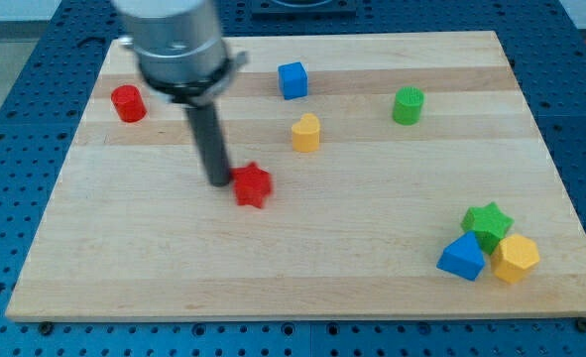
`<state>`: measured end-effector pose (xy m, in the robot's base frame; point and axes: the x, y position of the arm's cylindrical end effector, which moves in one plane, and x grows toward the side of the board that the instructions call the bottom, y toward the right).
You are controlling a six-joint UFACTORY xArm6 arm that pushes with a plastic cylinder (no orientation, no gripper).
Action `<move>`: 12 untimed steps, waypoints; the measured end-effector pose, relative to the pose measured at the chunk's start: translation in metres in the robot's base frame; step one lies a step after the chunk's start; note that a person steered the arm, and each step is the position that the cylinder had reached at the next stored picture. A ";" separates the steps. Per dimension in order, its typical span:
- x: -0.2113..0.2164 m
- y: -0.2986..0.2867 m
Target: Move the red star to the green star
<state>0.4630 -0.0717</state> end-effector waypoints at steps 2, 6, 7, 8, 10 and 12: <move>0.028 0.151; 0.051 0.065; 0.043 0.129; 0.042 0.159; 0.043 0.061; 0.068 0.076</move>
<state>0.5313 0.0042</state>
